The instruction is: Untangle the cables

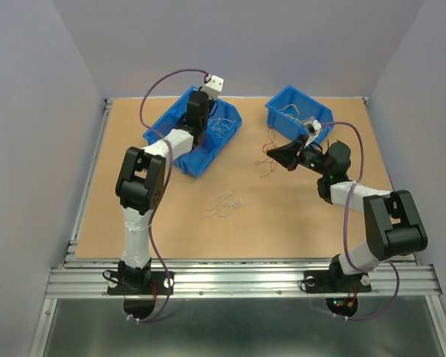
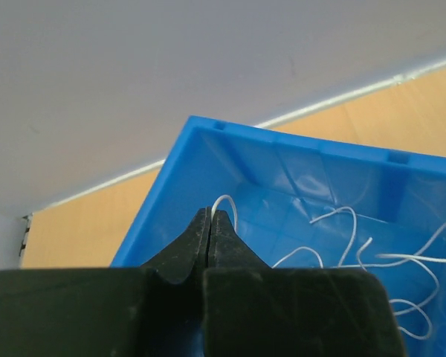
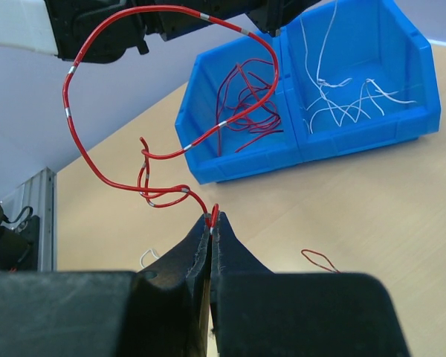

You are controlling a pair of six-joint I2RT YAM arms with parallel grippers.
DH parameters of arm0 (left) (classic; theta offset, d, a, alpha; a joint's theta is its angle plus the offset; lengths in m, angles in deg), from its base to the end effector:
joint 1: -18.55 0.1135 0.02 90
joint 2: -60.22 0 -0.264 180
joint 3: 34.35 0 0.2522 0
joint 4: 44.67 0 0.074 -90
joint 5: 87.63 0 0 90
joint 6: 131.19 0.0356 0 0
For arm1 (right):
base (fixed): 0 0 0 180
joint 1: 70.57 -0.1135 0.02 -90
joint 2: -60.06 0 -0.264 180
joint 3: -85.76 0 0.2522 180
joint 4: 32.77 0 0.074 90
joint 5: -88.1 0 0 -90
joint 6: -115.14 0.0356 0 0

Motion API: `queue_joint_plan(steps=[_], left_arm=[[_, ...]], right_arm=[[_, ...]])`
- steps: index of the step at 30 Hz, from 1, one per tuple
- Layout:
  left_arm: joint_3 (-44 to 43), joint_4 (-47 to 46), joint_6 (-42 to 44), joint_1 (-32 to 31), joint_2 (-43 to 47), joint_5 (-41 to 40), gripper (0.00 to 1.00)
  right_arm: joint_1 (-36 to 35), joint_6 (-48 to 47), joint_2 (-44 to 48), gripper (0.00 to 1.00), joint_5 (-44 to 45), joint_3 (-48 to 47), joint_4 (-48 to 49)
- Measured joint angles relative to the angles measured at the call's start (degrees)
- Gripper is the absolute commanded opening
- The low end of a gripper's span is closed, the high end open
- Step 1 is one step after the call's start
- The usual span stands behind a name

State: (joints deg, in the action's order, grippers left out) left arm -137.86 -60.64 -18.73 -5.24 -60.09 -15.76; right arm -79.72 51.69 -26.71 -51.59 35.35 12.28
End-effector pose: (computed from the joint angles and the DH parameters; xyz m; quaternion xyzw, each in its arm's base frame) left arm 0.4643 -0.1926 0.2670 0.1745 0.6902 0.1042 0.6945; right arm 0.2960 0.0752 0.2422 -0.2257 0.6326 0.4716 0.5714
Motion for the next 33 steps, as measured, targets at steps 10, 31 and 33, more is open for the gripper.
queue_joint_plan(steps=[10, 31, 33], left_arm=[[-7.1, 13.6, -1.8, 0.0, -0.4, 7.1, 0.71], [40.4, -1.6, -3.5, -0.2, 40.1, 48.2, 0.99], [44.3, -4.5, -3.3, -0.9, 40.4, 52.3, 0.99]], right_arm=[[-0.1, 0.0, 0.0, 0.01, 0.1, 0.0, 0.0], [-4.2, -0.2, -2.0, 0.01, -0.6, -0.1, 0.0], [-6.1, -0.2, -2.0, 0.01, 0.9, -0.2, 0.0]])
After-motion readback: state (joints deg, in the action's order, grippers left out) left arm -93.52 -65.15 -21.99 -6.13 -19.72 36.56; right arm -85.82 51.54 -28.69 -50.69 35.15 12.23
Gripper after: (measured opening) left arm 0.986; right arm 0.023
